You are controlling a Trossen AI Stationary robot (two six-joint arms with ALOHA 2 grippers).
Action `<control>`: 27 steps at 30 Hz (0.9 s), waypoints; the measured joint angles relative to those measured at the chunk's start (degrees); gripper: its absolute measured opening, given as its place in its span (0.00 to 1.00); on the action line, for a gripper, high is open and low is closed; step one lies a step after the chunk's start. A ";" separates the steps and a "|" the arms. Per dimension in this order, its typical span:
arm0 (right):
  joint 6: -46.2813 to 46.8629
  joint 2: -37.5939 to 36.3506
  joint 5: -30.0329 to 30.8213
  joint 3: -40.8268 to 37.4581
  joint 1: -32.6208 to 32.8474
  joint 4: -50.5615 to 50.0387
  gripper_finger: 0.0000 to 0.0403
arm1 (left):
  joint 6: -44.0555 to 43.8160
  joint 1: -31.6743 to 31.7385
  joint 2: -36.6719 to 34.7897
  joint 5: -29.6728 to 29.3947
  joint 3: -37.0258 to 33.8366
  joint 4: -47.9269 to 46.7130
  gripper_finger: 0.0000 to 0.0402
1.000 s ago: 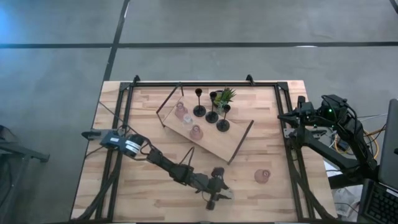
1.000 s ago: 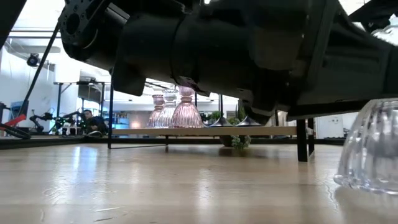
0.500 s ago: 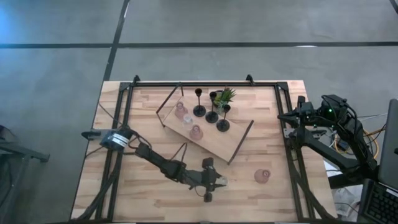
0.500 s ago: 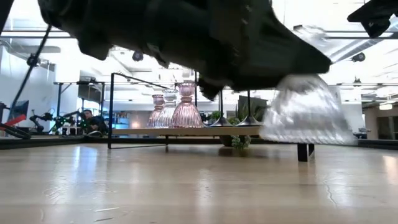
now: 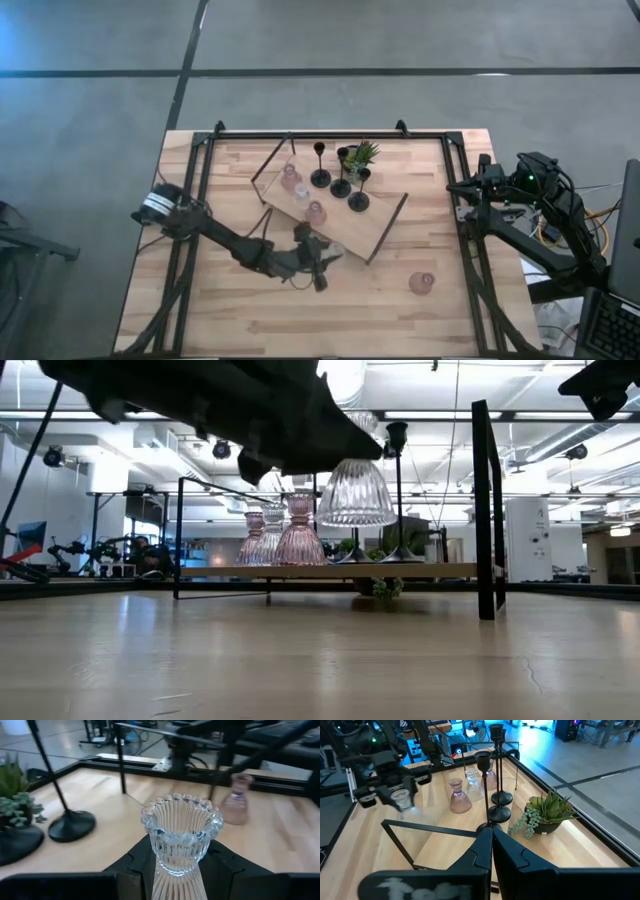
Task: Pick & Place candle stick holders
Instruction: Put the transparent glass candle holder on the shelf
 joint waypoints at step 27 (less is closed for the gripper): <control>0.00 0.00 -0.02 0.00 0.02 -0.05 0.02 | -9.35 8.51 8.28 -16.24 12.10 -10.94 0.30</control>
